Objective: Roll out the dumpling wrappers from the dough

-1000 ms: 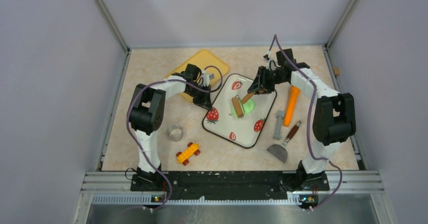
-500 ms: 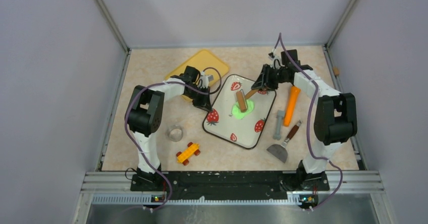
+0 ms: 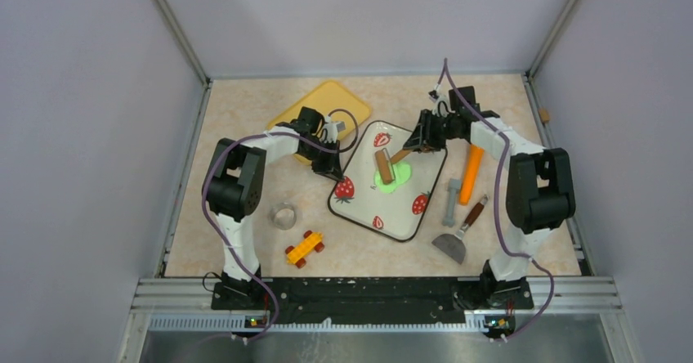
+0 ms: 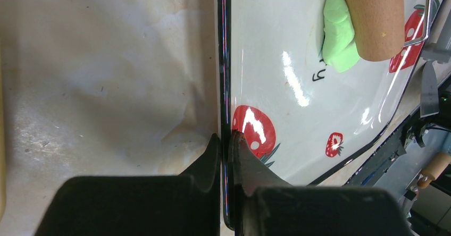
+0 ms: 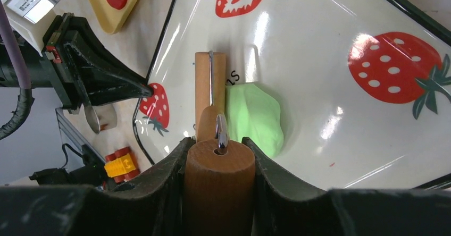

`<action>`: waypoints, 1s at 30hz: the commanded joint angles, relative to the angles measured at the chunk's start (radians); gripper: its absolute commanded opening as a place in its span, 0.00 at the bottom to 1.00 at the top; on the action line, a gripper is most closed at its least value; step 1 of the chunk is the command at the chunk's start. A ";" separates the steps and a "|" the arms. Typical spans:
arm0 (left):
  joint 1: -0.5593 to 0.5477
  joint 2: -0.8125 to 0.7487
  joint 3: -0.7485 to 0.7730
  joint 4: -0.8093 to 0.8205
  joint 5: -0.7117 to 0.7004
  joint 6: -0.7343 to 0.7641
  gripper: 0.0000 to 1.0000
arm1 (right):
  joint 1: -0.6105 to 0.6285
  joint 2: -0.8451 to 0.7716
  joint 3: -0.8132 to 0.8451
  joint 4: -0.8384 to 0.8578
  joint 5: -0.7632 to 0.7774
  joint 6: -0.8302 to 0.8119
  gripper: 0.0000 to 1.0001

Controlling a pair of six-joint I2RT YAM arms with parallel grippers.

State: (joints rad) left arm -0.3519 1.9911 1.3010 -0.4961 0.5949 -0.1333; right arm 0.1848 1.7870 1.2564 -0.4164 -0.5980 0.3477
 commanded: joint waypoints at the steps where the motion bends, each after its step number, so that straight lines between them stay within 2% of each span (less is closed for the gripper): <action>1: -0.007 -0.009 -0.021 -0.001 0.000 0.001 0.00 | 0.083 0.040 -0.061 -0.036 0.128 -0.078 0.00; 15: -0.007 -0.002 -0.018 0.008 0.006 -0.009 0.00 | 0.164 0.060 -0.079 -0.009 0.143 -0.062 0.00; 24: -0.007 0.018 -0.005 0.005 -0.004 -0.005 0.00 | 0.199 0.048 -0.086 -0.001 0.053 -0.039 0.00; 27: -0.007 0.015 -0.003 -0.001 -0.008 0.001 0.00 | 0.175 0.013 -0.011 -0.044 0.055 -0.041 0.00; 30: -0.006 0.002 -0.009 -0.001 -0.015 0.007 0.00 | 0.133 -0.039 0.130 -0.108 0.056 -0.093 0.00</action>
State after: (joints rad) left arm -0.3481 1.9915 1.2995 -0.4999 0.5987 -0.1444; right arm 0.3168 1.7866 1.2652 -0.3511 -0.5514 0.3374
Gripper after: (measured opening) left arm 0.043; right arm 0.343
